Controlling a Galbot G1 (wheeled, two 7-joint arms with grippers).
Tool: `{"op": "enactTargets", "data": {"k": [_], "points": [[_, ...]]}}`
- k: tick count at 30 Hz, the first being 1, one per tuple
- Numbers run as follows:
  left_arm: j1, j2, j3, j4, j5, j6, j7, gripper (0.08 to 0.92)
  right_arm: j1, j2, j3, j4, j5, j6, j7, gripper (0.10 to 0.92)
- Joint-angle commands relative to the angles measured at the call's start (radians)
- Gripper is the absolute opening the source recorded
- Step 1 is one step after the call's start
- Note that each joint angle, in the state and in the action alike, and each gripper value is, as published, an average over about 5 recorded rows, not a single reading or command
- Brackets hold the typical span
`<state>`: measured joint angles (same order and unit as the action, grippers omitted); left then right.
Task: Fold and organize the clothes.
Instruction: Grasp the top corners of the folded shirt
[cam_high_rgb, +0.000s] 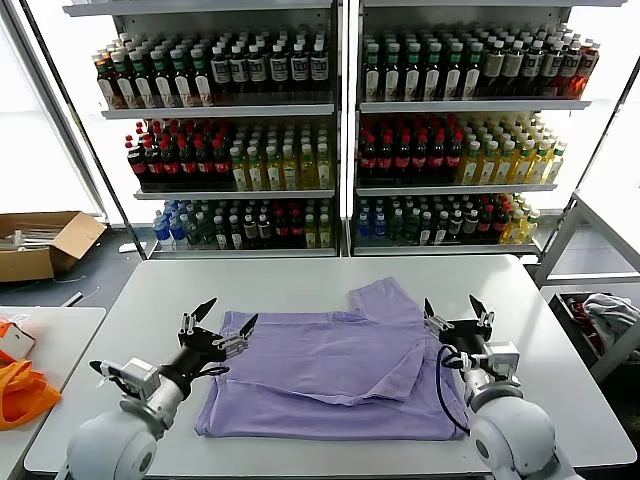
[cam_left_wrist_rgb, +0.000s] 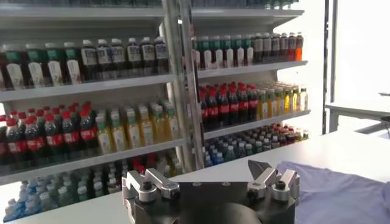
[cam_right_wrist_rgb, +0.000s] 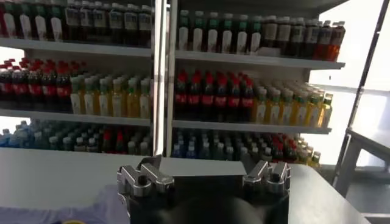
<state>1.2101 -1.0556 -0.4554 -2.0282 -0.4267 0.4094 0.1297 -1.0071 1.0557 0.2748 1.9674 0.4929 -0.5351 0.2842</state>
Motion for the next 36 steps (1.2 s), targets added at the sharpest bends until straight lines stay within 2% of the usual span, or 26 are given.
{"op": "enactTargets", "data": {"k": [1,15,36], "points": [[-0.299,0.028,0.125,0.353,-0.081,0.121,0.022,0.823,0.354,-0.02,-0.208,-0.359,0.092,-0.045,-0.068,0.823],[-0.292,0.003,0.126,0.413,-0.08,0.167,-0.044,0.823,0.401,0.197,-0.137,-0.606,0.029,-0.041,-0.059,0.823],[-0.335,0.008,0.15,0.506,-0.091,0.163,-0.035,0.822,0.431,0.289,-0.131,-0.734,-0.04,-0.042,-0.073,0.823]]}}
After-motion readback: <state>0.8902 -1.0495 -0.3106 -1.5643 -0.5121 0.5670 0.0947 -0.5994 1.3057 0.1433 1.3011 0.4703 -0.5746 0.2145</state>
